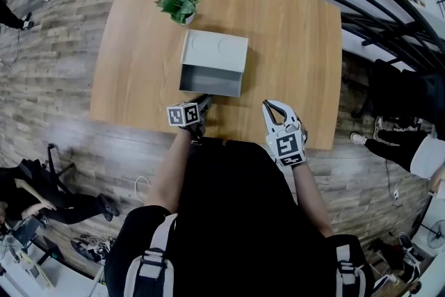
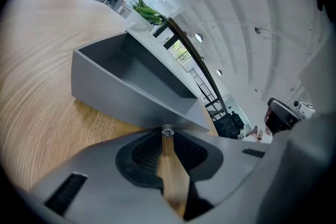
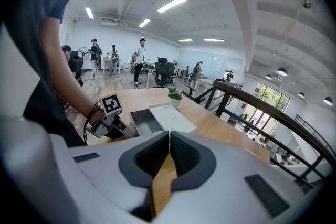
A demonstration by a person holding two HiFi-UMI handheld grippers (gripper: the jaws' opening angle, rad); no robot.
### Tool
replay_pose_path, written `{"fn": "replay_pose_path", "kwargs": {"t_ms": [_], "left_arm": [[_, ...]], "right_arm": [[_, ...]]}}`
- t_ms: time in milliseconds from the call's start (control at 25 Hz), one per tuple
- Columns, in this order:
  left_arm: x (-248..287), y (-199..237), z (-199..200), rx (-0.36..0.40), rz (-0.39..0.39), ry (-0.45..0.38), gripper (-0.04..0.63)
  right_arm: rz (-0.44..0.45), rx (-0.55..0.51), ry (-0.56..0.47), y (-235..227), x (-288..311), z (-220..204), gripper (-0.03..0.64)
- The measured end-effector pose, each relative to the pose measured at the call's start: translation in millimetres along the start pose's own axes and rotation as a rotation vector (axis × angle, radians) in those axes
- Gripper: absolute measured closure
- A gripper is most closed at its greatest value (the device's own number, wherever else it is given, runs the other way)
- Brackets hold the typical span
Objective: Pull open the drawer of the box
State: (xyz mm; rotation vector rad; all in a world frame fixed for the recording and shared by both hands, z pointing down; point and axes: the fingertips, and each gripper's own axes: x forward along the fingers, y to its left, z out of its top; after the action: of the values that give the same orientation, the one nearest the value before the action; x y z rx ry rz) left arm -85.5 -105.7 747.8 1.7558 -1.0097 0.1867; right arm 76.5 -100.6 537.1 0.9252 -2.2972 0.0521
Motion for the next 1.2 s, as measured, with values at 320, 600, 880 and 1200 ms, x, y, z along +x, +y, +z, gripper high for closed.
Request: {"fn": "replay_pose_path", "kwargs": {"t_ms": [320, 600, 880, 1200], "left_arm": [[-3, 4, -5, 0.002, 0.018, 0.004, 0.511], [-6, -4, -9, -0.011, 0.014, 0.011, 0.511], [-15, -1, -15, -0.016, 0.031, 0.011, 0.511], [-21, 2, -23, -0.022, 0.071, 0.031, 0.511]], "right_arm": [[0.013, -0.030, -0.011, -3, 0, 5, 0.591], [0.029, -0.032, -0.020, -1, -3, 6, 0.591], [0.042, -0.033, -0.015, 0, -7, 0, 0.591], [0.064, -0.030, -0.021, 3, -7, 1, 0.591]]}}
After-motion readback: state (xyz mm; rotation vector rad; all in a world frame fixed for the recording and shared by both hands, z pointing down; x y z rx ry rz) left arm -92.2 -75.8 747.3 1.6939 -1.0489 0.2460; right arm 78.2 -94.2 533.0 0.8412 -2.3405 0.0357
